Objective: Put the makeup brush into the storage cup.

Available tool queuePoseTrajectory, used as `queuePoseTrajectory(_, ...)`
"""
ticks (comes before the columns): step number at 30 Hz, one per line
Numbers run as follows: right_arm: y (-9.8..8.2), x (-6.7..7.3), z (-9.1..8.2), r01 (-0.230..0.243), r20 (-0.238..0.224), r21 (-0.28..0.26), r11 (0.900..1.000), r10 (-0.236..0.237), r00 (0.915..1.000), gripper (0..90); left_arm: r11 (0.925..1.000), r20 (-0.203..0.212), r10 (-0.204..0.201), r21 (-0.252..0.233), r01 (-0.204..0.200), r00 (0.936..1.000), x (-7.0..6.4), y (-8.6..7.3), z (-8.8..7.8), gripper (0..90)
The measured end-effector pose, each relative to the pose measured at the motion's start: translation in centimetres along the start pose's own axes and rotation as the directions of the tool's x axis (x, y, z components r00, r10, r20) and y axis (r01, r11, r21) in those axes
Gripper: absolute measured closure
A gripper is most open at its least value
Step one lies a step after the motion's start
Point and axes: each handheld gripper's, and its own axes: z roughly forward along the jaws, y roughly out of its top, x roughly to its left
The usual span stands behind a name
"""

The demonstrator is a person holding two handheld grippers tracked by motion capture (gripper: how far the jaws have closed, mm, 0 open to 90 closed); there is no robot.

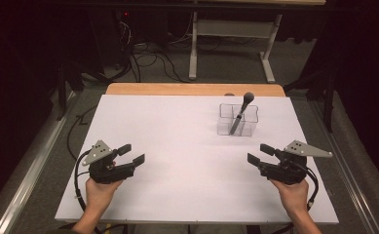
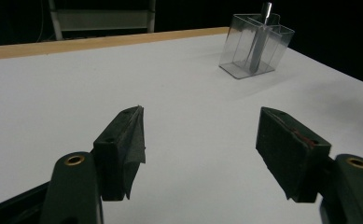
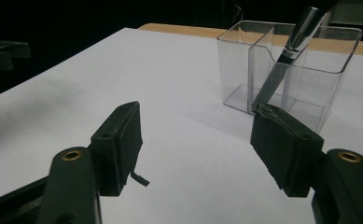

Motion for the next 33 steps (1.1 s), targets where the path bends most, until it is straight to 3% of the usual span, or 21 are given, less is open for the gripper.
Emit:
queuePoseTrajectory(12,-0.8,0.6,0.1,0.02,-0.011,0.015,1.0,-0.02,0.9998,35.3,1.0,-0.001,0.0,-0.002,0.0,1.0,0.0,0.0,0.0,32.7)
queuePoseTrajectory(33,-1.7,0.6,0.0,0.008,-0.01,0.014,1.0,-0.008,0.9999,35.0,1.0,0.001,0.001,-0.004,-0.001,1.0,0.0,0.0,-0.1,32.7)
